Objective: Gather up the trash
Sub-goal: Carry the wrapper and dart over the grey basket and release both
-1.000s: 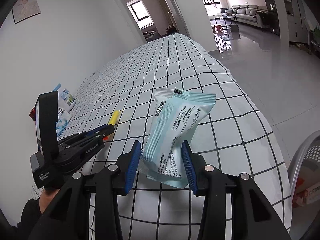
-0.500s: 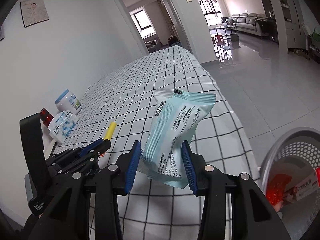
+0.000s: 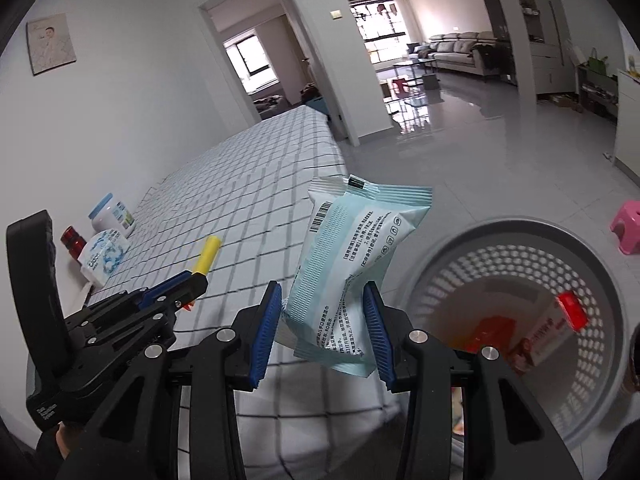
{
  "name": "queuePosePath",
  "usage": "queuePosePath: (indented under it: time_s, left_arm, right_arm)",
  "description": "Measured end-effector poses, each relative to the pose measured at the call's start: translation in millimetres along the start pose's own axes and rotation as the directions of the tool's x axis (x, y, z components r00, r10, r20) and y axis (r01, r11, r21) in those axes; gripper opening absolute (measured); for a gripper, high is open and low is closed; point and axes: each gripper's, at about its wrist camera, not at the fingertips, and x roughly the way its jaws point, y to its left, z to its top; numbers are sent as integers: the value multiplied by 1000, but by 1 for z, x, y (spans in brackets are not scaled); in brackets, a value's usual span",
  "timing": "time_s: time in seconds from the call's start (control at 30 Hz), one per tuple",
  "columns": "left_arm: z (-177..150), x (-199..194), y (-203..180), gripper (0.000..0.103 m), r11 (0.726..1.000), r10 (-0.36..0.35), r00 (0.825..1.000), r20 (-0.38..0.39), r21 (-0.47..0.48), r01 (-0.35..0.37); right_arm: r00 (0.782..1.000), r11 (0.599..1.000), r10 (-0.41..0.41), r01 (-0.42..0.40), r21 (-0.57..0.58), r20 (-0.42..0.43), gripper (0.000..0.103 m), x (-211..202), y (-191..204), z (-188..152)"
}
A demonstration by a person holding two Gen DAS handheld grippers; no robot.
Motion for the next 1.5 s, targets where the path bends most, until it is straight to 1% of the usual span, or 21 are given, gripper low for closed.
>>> queuePosePath:
  time_s: [0.13, 0.3, 0.47, 0.63, 0.83, 1.1, 1.27, 1.5]
  left_arm:
    - [2, 4, -35, 12, 997, -65, 998, -5, 35, 66]
    - [5, 13, -75, 12, 988, -118, 993, -26, 100, 120]
    - [9, 22, -115, 12, 972, -173, 984, -42, 154, 178]
    - [8, 38, -141, 12, 958, -206, 976, -75, 187, 217]
    - [8, 54, -157, 12, 953, -206, 972, -112, 203, 226]
    - [3, 74, -170, 12, 952, -198, 966, -164, 204, 230]
    - [-1, 85, -177, 13, 951, -194, 962, -191, 205, 232]
    - [-2, 91, -175, 13, 955, -177, 964, -200, 202, 217]
  right_arm:
    - [998, 997, -52, 51, 49, 20, 41, -19, -32, -7]
    - [994, 989, -98, 92, 119, 45, 41, -39, -67, -16]
    - [989, 979, -138, 128, 159, 51, 41, -52, -94, -25]
    - [985, 967, -170, 159, 199, 37, 41, -58, -122, -34]
    - [984, 958, -176, 166, 233, 21, 41, -57, -141, -40]
    - [984, 953, -177, 175, 245, -16, 41, -49, -162, -46]
    - [982, 950, -185, 189, 247, -40, 41, -43, -169, -48]
    - [977, 951, -197, 209, 229, -76, 41, -31, -168, -46]
